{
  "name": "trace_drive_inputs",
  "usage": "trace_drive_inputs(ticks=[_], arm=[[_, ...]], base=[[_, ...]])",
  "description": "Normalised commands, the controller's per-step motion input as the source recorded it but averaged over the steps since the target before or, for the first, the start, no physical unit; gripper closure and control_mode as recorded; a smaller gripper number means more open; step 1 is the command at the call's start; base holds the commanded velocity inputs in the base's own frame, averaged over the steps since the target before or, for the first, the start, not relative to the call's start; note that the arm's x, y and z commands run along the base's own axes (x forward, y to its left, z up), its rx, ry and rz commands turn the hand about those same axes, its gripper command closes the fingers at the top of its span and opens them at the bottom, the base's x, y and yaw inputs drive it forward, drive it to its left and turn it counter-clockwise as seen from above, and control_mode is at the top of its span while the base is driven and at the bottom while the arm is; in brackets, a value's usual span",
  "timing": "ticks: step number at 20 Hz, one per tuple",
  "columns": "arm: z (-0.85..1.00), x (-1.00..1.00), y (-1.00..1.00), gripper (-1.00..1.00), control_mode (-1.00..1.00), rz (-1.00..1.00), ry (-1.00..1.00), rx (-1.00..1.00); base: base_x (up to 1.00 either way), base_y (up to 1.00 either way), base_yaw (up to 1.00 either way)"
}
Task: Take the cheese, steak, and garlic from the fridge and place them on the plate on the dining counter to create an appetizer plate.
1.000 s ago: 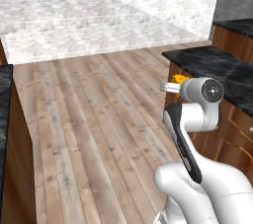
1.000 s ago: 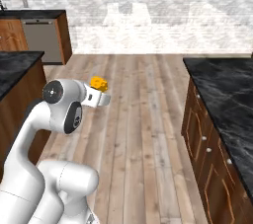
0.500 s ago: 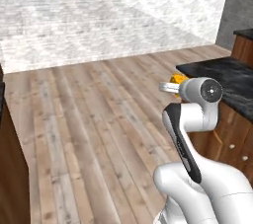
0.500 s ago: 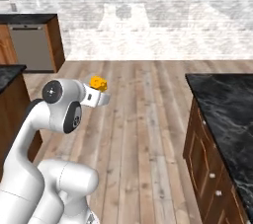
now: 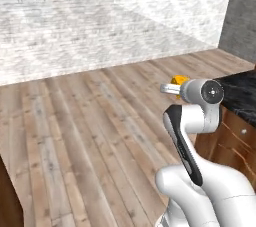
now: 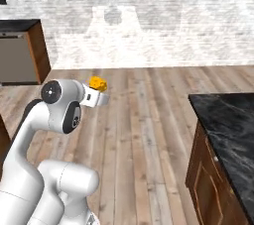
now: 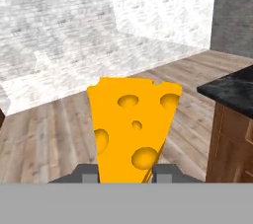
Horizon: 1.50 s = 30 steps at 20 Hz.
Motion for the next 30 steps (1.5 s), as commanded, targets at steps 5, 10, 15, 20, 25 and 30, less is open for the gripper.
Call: trace_drive_inputs(ticks=[5, 10, 15, 20, 25, 30], arm=[[0.00, 0.00, 0.00, 1.00, 1.00, 0.00, 0.00, 0.00], [0.00, 0.00, 0.00, 1.00, 1.00, 0.00, 0.00, 0.00], [0.00, 0.00, 0.00, 1.00, 1.00, 0.00, 0.00, 0.00], [0.00, 0.00, 0.00, 1.00, 1.00, 0.00, 0.00, 0.00], [0.00, 0.00, 0.00, 1.00, 1.00, 0.00, 0.00, 0.00], [0.00, 0.00, 0.00, 1.00, 1.00, 0.00, 0.00, 0.00]], base=[[1.00, 0.00, -0.26], [1.00, 0.00, -0.31], [1.00, 0.00, -0.36], [1.00, 0.00, -0.39], [1.00, 0.01, -0.42], [1.00, 0.20, -0.45]])
